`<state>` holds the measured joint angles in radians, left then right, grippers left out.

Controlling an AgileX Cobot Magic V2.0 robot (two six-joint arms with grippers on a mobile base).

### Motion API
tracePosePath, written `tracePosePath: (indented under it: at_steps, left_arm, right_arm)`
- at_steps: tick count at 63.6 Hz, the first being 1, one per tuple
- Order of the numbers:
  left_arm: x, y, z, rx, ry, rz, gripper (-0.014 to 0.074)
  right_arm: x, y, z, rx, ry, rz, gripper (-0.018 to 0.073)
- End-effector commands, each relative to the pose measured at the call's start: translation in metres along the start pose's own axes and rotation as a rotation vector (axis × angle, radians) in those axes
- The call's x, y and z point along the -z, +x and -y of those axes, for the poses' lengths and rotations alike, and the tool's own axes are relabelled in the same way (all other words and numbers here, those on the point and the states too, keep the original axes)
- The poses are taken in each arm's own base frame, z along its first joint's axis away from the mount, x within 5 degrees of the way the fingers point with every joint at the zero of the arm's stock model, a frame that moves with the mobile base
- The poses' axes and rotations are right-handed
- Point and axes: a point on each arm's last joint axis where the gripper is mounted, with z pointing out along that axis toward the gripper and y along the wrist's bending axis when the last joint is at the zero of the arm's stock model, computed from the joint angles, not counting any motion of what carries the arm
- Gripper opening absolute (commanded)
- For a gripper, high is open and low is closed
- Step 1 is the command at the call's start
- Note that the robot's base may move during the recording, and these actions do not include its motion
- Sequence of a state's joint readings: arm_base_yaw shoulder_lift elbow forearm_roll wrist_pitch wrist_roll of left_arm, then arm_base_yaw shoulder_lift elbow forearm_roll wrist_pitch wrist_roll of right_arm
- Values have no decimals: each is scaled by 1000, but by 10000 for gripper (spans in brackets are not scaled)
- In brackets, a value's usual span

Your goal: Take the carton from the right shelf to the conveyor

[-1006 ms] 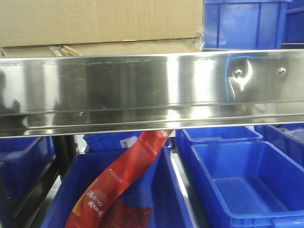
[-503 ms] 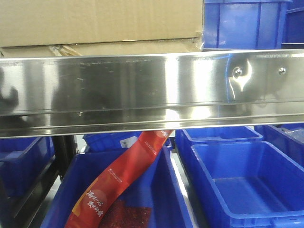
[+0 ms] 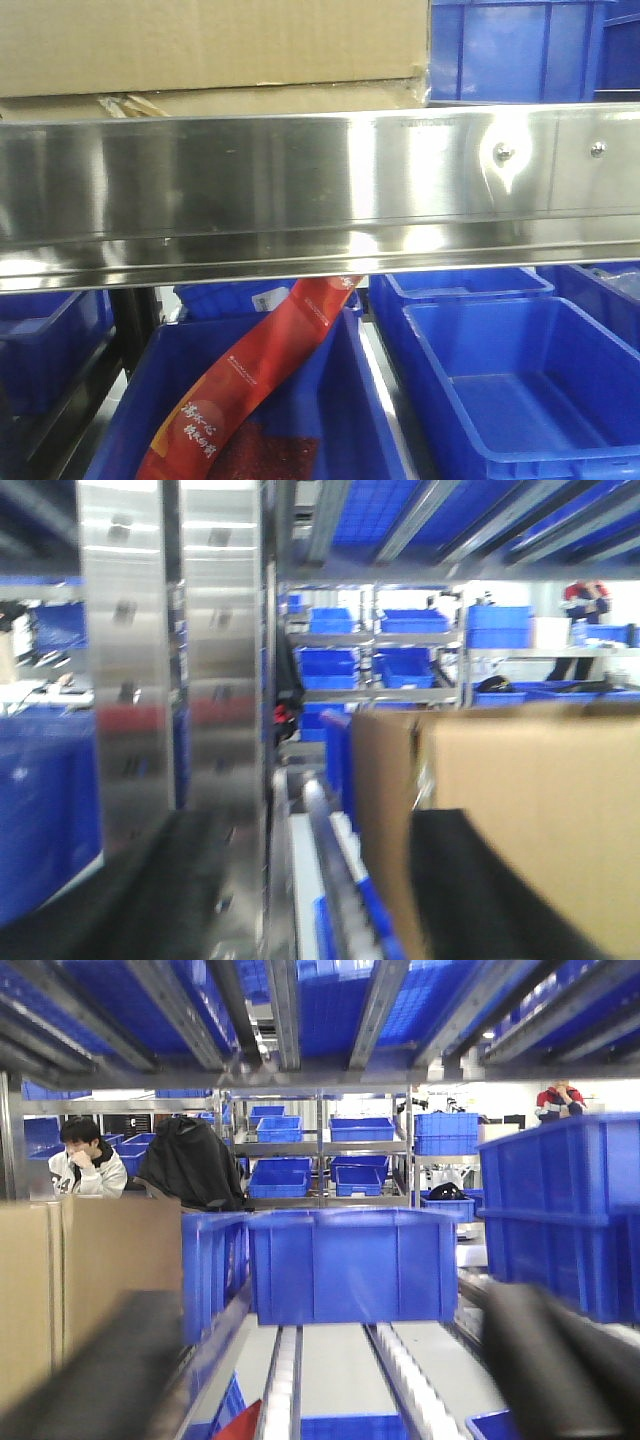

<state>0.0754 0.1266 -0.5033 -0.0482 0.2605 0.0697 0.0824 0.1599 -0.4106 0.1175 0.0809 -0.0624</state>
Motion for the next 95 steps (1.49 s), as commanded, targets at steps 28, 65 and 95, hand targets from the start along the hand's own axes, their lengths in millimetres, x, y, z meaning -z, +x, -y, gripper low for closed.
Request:
tracePosePath:
  at_steps: [28, 65, 95]
  left_arm:
    - [-66, -67, 10, 6, 163, -244, 605]
    - [-210, -120, 64, -23, 350, -501, 594]
    - [-300, -110, 70, 48, 74, -706, 580]
  right_arm:
    - [-81, -66, -26, -32, -206, -131, 570]
    - [-246, -88, -120, 30, -447, -557, 570]
    - [-323, -104, -135, 131, -334, -770, 570]
